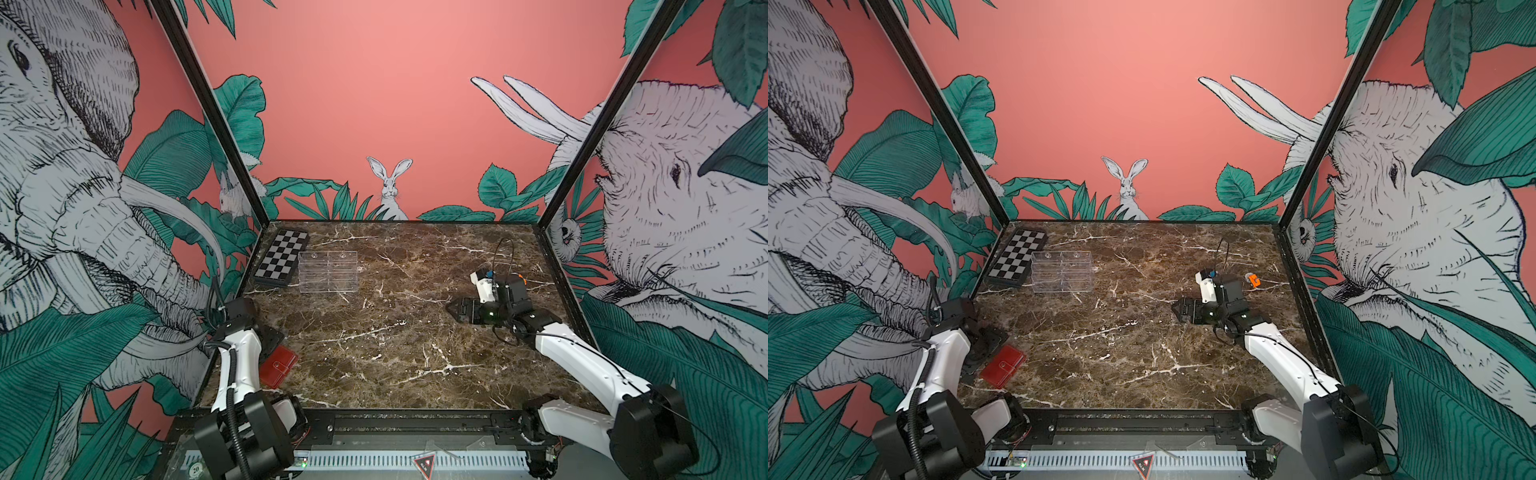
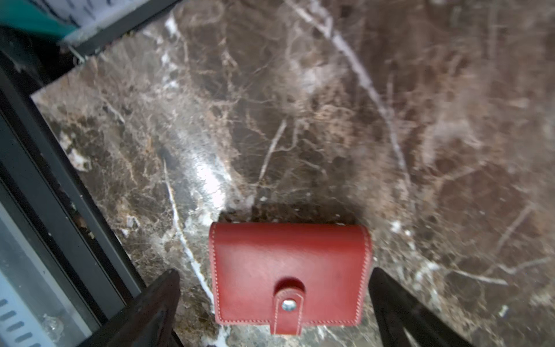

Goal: Take the credit cards out of the card holder
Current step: Move the card holder to the middle-left of the table.

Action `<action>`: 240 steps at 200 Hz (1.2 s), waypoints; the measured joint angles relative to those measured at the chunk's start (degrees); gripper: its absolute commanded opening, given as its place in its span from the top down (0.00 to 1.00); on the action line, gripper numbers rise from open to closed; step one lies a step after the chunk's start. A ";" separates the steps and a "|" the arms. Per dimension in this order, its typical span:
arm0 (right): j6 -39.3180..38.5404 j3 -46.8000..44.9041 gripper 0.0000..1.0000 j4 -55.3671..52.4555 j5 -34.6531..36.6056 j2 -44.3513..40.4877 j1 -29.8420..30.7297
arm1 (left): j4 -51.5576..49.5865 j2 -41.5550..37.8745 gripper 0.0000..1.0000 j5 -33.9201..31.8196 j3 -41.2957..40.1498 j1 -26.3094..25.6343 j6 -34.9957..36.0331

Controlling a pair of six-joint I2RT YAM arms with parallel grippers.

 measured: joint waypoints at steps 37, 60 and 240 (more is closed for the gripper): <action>-0.13 0.00 0.02 -0.74 0.07 0.00 0.00 | 2.84 0.50 0.01 2.03 -2.80 2.29 0.07; -0.11 0.00 0.02 -1.03 0.07 0.02 0.00 | 4.87 0.94 0.01 3.69 -4.63 3.52 0.61; 1.68 2.89 0.02 1.77 -1.62 7.80 0.35 | 30.38 -11.54 0.29 29.75 -20.72 -10.32 -7.74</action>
